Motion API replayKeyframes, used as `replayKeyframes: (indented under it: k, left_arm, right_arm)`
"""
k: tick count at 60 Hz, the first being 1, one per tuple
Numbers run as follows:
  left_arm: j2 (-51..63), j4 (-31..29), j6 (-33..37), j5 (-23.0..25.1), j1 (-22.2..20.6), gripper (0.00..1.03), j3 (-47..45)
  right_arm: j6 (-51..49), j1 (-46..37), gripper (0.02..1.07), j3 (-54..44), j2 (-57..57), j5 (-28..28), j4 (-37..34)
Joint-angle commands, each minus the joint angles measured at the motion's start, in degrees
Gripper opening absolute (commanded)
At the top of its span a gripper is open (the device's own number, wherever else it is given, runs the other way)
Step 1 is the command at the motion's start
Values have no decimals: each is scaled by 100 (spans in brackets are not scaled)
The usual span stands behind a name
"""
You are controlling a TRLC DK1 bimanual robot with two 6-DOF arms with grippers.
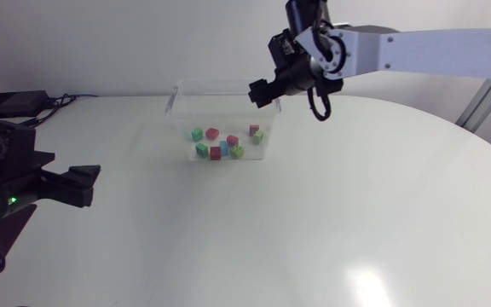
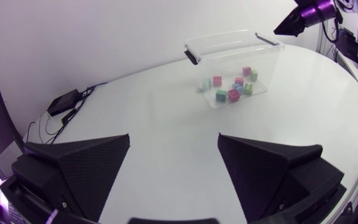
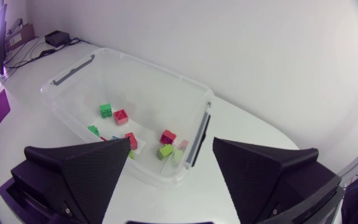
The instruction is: Place the duplo bricks in the container
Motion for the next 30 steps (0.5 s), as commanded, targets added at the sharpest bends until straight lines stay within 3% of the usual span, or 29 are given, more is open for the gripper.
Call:
replayKeyframes:
  k: [1,30]
  left_arm:
    - [-142,-78,-66,-56,-59,99,-154]
    - [-1065,-202,-4,-56,-67,99,-260]
  right_arm:
    - [160,-34,103,-465,-639,138,140]
    - [-333,-482,103,-2644,-3179,420,421]
